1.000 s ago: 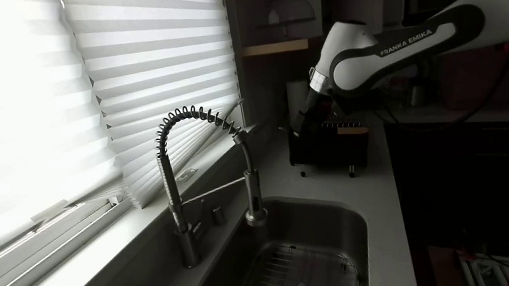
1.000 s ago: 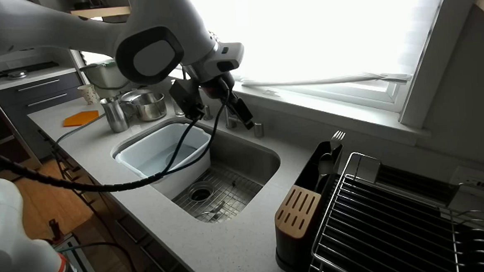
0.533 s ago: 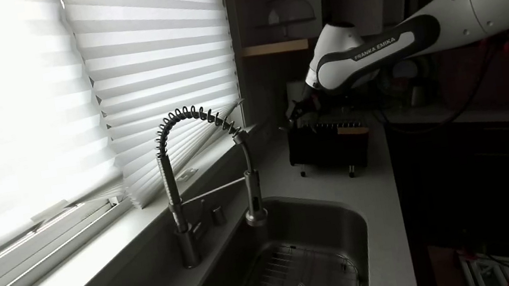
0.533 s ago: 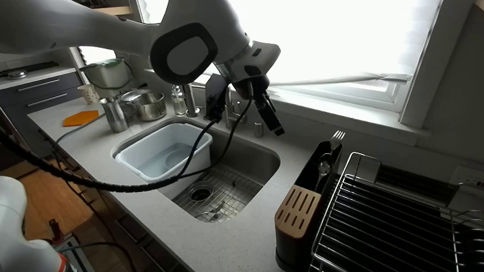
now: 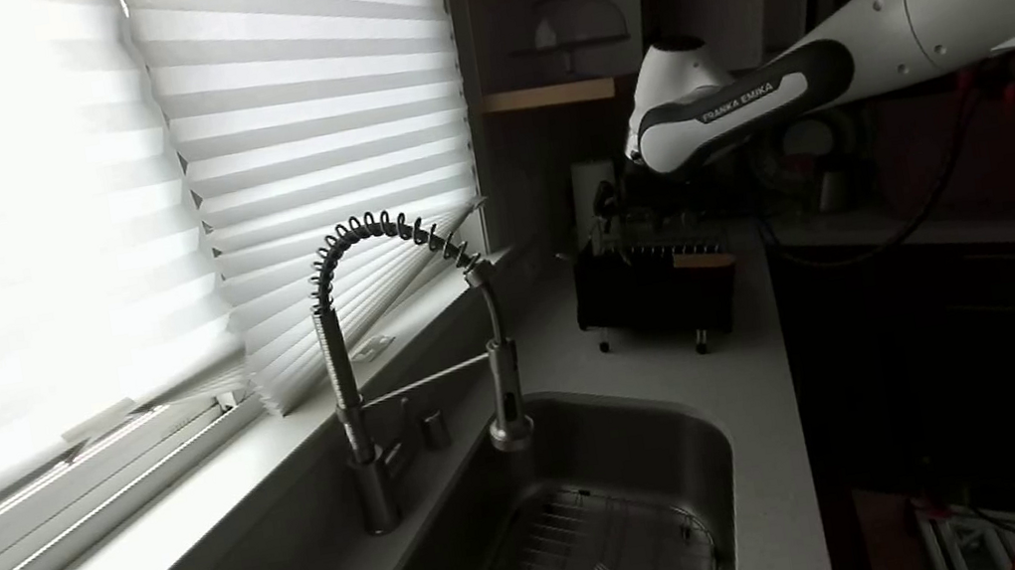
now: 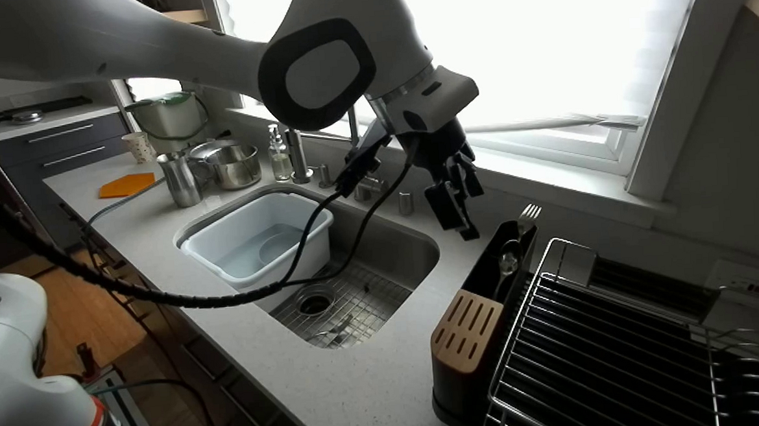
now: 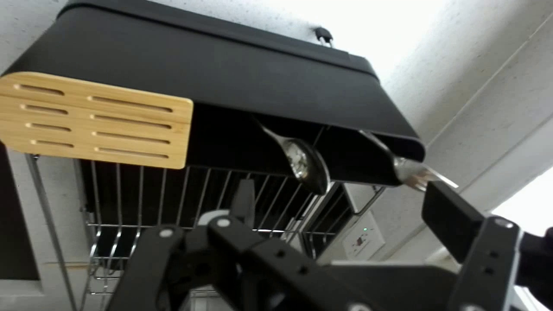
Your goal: Pick up the spoon and place it next to the fork and pick up the fork and place it where the spoon was
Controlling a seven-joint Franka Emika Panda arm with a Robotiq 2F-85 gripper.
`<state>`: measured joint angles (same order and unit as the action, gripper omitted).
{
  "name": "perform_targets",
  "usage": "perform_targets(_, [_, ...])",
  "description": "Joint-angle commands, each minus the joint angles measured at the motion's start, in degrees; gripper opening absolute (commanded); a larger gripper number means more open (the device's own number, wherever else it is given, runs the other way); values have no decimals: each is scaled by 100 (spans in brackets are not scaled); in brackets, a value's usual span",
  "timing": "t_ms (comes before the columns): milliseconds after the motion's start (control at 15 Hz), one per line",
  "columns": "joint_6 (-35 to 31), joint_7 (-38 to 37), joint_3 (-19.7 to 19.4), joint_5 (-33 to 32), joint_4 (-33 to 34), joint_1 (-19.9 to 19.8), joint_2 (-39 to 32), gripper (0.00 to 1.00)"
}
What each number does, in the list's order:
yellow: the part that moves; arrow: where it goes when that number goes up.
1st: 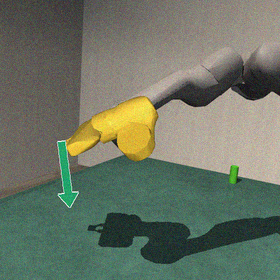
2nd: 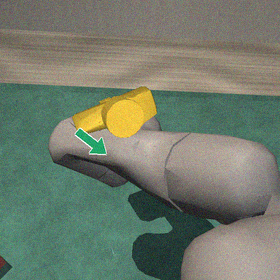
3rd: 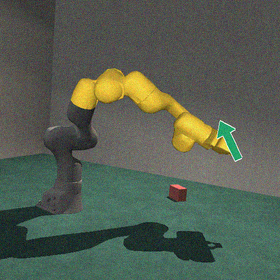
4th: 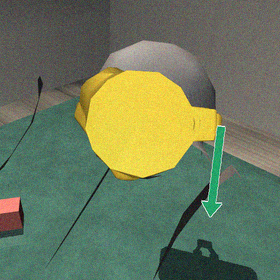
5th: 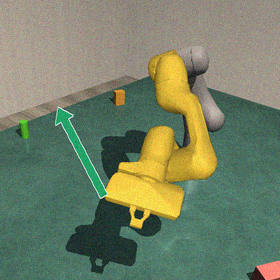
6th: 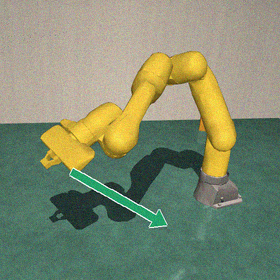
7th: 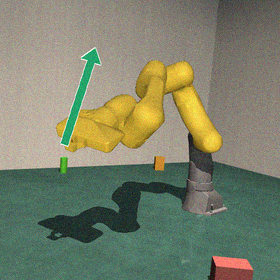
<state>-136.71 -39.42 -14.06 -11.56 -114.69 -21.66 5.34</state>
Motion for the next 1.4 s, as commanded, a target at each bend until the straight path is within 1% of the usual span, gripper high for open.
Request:
perform_targets(0, [298,-638,-136,-281,372,-18,-345,100])
perform_targets(133, [175,-775,-195,-410,427,18,-488,100])
perform_targets(267, [205,-438,-218,-86,472,100,-578,100])
perform_targets(333, [146,-396,-220,-61,510,122,-654,100])
perform_targets(733, [116,-449,-252,-243,763,245,-931,100])
perform_targets(867, [61,-373,-258,-155,841,257,-1028,100])
perform_targets(1267, [61,-405,-323,-257,989,301,-1217,100])
perform_targets(1333, [65,-401,-342,-252,1012,301,-1243,97])
